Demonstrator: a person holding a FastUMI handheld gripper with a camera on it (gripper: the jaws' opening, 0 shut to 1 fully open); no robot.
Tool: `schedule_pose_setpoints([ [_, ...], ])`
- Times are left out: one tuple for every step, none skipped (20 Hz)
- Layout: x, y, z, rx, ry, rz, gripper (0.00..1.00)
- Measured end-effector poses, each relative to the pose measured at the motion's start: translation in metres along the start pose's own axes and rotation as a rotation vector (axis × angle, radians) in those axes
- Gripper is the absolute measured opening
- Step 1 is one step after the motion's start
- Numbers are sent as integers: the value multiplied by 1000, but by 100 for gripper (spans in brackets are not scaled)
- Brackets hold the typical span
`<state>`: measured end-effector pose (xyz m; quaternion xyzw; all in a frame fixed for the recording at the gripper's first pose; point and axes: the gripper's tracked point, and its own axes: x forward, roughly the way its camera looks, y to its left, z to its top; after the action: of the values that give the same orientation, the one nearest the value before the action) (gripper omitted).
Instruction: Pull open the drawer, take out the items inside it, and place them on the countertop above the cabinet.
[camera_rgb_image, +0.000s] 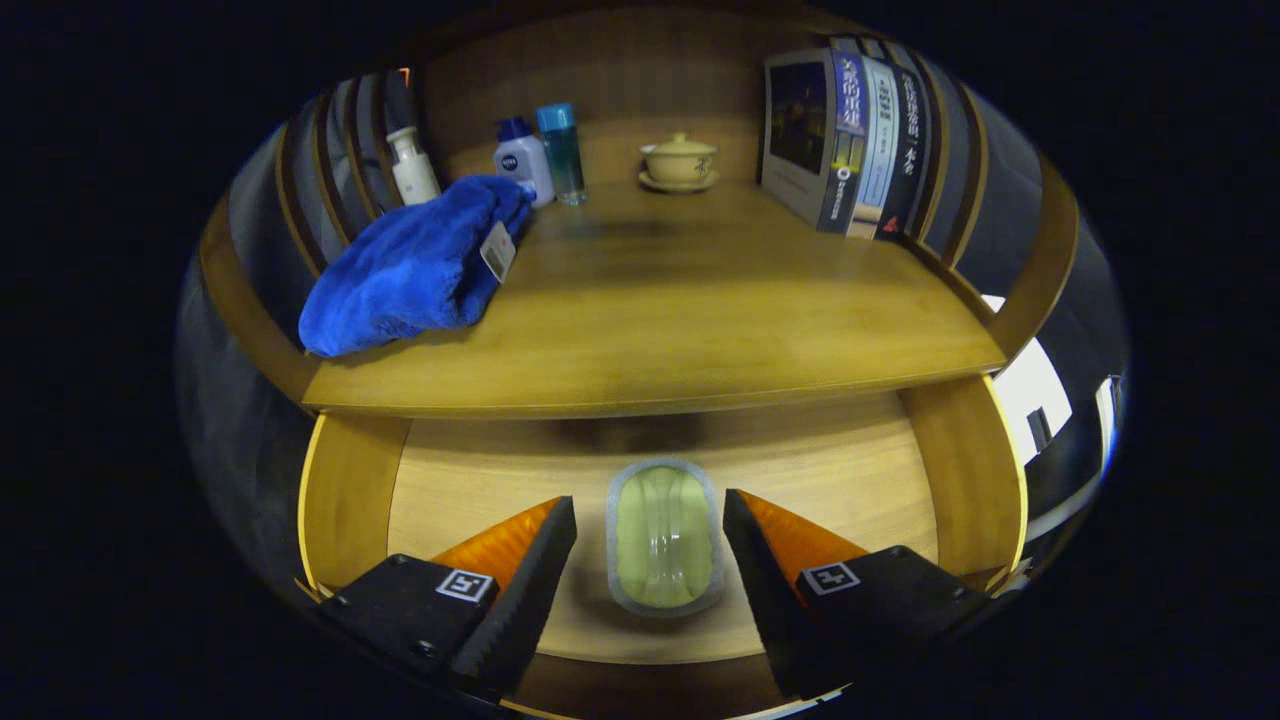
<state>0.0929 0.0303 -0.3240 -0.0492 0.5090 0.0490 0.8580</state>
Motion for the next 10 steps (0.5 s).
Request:
schedule_pose_setpoints([
  [6, -1, -5, -12, 26, -10, 96],
  [9, -3, -9, -22, 49, -19, 95],
  [13, -4, -13, -29, 71, -21, 96],
  [18, -3, -17, -27, 89, -18, 91],
  [19, -2, -21, -21, 110, -11, 88],
  [21, 0, -25, -12, 131, 2, 82],
  [22, 1, -31, -4, 154, 8, 76],
  [22, -2, -34, 1, 163, 4, 61],
  [21, -5, -35, 3, 163, -6, 47],
  [17, -4, -36, 12, 159, 1, 32],
])
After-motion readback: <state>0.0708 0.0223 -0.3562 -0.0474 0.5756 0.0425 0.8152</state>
